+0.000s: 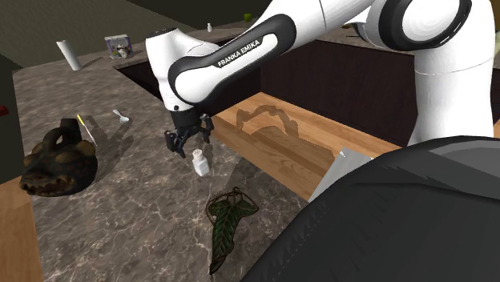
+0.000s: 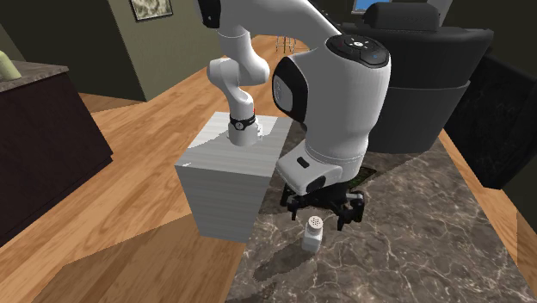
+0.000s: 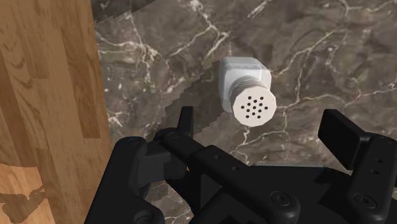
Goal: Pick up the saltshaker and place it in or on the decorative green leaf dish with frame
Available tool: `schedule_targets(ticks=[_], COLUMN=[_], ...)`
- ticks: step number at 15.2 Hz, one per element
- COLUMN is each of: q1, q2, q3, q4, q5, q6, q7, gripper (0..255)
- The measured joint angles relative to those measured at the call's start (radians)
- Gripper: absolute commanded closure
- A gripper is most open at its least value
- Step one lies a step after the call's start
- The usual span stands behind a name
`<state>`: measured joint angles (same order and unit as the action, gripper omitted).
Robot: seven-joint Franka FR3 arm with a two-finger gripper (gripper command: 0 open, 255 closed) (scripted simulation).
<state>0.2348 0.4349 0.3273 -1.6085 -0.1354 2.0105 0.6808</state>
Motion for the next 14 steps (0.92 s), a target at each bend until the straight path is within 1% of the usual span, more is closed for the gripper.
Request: schedule_targets(ticks=[3, 9, 10, 14], q1=[0.001, 0.001, 0.001, 0.001], q2=[0.012, 0.014, 0.015, 0.014], q3=[-0.003, -0.003, -0.003, -0.003], q4=[-0.021, -0.027, -0.027, -0.027], q5=[-0.005, -0.006, -0.006, -0.006], q6=[0.033, 0.041, 0.041, 0.041], q7=[0.003, 0.004, 0.004, 0.004], gripper=[0, 0, 255, 255])
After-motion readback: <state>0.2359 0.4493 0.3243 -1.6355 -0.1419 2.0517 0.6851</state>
